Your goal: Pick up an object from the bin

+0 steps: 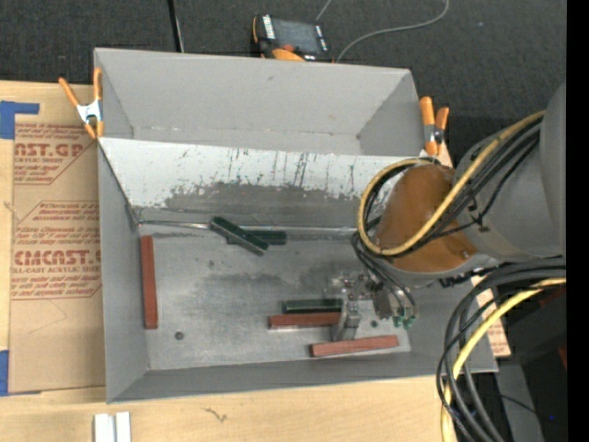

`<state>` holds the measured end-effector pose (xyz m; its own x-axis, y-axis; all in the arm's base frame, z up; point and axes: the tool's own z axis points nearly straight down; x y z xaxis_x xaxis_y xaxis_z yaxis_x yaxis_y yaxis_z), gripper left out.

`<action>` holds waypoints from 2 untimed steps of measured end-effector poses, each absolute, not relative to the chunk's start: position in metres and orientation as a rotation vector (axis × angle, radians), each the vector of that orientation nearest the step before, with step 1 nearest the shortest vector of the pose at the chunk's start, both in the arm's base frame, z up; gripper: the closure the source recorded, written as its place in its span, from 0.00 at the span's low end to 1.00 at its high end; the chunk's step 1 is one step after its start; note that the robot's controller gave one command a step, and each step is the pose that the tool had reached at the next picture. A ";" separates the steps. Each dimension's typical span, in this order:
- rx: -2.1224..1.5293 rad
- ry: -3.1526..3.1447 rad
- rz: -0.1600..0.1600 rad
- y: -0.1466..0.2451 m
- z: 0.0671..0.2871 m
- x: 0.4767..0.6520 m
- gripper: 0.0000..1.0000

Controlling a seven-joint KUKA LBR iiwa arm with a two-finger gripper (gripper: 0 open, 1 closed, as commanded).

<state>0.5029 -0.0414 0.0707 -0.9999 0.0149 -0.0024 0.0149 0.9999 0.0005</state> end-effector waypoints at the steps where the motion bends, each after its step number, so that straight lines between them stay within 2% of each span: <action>1: -0.211 3.124 -0.002 -0.031 0.216 0.514 1.00; 2: -0.209 3.132 0.000 -0.032 0.211 0.512 0.00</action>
Offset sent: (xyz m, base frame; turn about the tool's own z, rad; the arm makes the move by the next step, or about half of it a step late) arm 0.0084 0.0090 0.1409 -0.1481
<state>0.5119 -0.0315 0.2113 -0.9911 -0.1330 -0.0022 -0.1330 0.9911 0.0000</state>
